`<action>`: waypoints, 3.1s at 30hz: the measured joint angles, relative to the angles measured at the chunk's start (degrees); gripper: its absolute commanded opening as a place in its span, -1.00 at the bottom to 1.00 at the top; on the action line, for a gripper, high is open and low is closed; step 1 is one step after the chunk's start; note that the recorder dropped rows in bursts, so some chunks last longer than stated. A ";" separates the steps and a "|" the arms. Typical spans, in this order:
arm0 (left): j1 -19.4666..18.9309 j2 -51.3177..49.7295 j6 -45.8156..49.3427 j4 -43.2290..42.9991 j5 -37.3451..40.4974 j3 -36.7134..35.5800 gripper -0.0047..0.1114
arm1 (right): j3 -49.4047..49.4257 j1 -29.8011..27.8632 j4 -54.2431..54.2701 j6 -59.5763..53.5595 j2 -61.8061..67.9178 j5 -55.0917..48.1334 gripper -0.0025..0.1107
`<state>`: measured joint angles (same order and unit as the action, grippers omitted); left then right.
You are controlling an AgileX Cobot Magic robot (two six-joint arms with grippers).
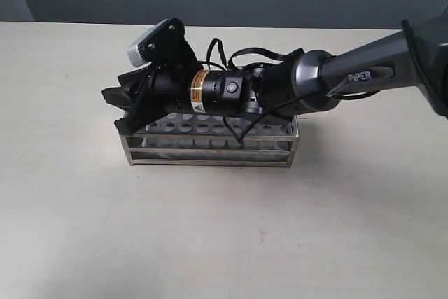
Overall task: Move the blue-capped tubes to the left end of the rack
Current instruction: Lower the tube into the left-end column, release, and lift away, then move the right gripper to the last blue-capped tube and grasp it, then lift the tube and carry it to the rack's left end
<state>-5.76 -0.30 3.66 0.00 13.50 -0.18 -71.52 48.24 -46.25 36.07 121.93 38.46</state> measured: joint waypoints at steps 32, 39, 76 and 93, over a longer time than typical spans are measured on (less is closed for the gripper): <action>0.00 0.00 0.00 0.00 0.00 0.00 -0.90 | 28.08 -15.36 15.06 -8.89 -20.56 -1.14 0.01; 0.00 0.00 0.00 0.00 0.00 0.00 -0.90 | 28.08 -15.36 22.84 -14.73 -15.89 -0.08 0.00; 0.00 0.00 0.00 0.00 0.00 0.00 -0.90 | 24.87 -15.09 21.12 -14.55 -12.56 6.04 -0.96; 0.00 0.00 0.00 0.00 0.00 0.00 -0.90 | 16.56 -11.88 2.92 -2.49 -21.55 2.01 -0.96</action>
<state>-5.76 -0.30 3.66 0.00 13.50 -0.18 -54.96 36.36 -43.34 33.58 100.38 40.47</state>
